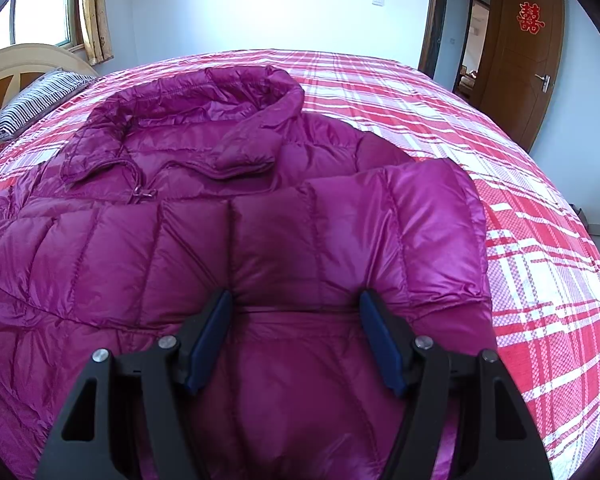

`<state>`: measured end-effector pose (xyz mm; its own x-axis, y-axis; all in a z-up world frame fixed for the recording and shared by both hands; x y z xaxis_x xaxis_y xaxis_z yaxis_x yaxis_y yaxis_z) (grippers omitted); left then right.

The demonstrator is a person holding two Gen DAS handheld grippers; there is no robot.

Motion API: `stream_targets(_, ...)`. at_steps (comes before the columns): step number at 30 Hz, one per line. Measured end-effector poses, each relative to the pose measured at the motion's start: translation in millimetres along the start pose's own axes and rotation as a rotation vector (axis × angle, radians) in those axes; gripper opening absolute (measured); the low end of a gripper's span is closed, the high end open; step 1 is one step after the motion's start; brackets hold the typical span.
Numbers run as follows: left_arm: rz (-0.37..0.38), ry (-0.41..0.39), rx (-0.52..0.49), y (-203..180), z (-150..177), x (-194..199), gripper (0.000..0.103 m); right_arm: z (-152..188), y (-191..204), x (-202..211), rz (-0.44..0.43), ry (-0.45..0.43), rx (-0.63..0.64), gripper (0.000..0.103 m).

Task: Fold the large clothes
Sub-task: 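Grasp the other sleeve of the jacket with the left tool, then lift the sleeve with the left tool and fold it over the jacket body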

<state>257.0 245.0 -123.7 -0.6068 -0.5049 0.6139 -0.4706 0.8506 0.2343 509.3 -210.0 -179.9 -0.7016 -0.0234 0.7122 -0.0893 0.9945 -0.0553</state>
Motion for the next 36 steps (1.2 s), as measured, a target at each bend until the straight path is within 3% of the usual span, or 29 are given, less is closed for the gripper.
stream_targets(7,0.060,0.091,0.093,12.3,33.3,-13.5,0.102,-0.4,1.2,0.6,0.006,-0.001,0.004,0.070)
stream_targets(11,0.160,0.109,0.192,11.3,40.7,-15.5,0.102,-0.1,0.9,0.4,0.008,-0.003,0.006,0.070)
stream_targets(16,0.217,0.153,0.285,14.3,46.1,-29.1,0.102,-0.4,1.7,0.1,0.012,-0.004,0.008,0.070)
stream_targets(20,0.283,0.106,0.365,16.8,44.5,-20.8,0.102,-0.2,1.9,0.2,0.014,-0.005,0.009,0.070)
stream_targets(22,0.377,0.096,0.383,8.2,42.6,-15.5,0.101,0.0,1.5,0.2,0.015,-0.006,0.010,0.071)
stream_targets(24,0.555,0.111,0.447,-2.1,42.2,-8.9,0.090,0.1,1.5,0.3,0.014,-0.006,0.010,0.071)
stream_targets(26,0.638,0.040,0.430,-11.8,34.5,11.6,0.089,0.1,1.6,0.4,0.014,-0.006,0.009,0.071)
stream_targets(28,0.599,-0.024,0.365,-17.4,27.9,25.9,0.089,-0.1,1.6,0.4,0.014,-0.007,0.009,0.071)
stream_targets(29,0.519,-0.031,0.321,-20.5,25.6,26.9,0.089,-0.1,1.4,0.6,0.014,-0.008,0.009,0.071)
stream_targets(30,0.444,-0.018,0.282,-23.3,24.6,22.8,0.089,-0.1,1.4,0.6,0.014,-0.008,0.009,0.071)
stream_targets(34,0.350,0.060,0.270,-21.2,33.7,-8.0,0.089,-0.2,0.0,0.8,0.009,-0.010,0.004,0.071)
stream_targets(36,0.341,0.103,0.286,-21.1,39.1,-25.5,0.076,-0.4,-0.9,0.6,0.008,-0.011,0.003,0.071)
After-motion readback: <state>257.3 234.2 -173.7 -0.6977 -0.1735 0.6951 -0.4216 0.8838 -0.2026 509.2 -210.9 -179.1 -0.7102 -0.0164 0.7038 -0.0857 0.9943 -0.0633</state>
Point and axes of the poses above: each gripper's, at about its wrist camera, not at the fingertips, and x roughly against the way its jaws point, y to its left, z to its underside, the point moved 1 cm from there along -x, roughly the way its jaws point, and after that the axes turned 2 degrees about -y, right-handed, at the moved point
